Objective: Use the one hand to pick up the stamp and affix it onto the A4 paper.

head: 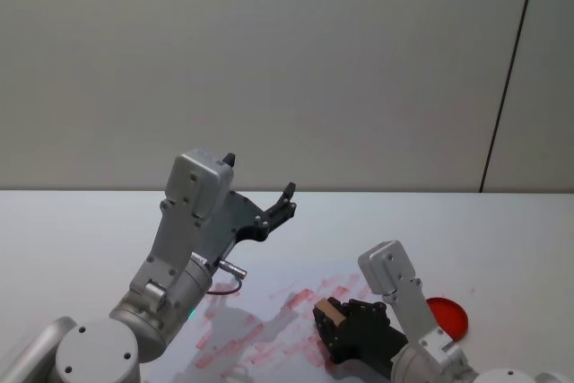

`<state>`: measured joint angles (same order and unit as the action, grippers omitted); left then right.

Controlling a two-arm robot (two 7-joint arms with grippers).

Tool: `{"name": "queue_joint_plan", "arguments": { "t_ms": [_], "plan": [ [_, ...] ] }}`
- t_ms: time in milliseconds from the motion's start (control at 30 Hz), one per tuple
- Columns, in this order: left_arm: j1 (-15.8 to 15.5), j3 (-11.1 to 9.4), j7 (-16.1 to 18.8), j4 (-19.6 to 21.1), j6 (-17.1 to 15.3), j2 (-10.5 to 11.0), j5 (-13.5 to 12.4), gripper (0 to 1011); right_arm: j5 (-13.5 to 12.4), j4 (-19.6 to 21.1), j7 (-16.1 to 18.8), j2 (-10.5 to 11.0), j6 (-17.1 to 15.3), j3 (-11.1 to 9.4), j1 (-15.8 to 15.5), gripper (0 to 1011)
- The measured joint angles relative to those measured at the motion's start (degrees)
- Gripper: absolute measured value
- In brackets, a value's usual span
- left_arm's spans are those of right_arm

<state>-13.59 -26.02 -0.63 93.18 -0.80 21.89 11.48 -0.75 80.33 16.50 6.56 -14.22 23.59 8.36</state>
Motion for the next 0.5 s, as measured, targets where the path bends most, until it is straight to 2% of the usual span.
{"name": "queue_joint_plan", "arguments": {
  "t_ms": [267, 500],
  "plan": [
    [0.0, 0.0, 0.0, 0.0, 0.0, 0.0, 0.0, 1003, -2.7, 0.17, -1.17, -0.72, 0.62, -0.24, 0.67, 219],
    [0.0, 0.0, 0.0, 0.0, 0.0, 0.0, 0.0, 1002, -6.26, 3.82, -2.03, -1.0, 0.49, -1.47, 1.73, 219]
  ]
}}
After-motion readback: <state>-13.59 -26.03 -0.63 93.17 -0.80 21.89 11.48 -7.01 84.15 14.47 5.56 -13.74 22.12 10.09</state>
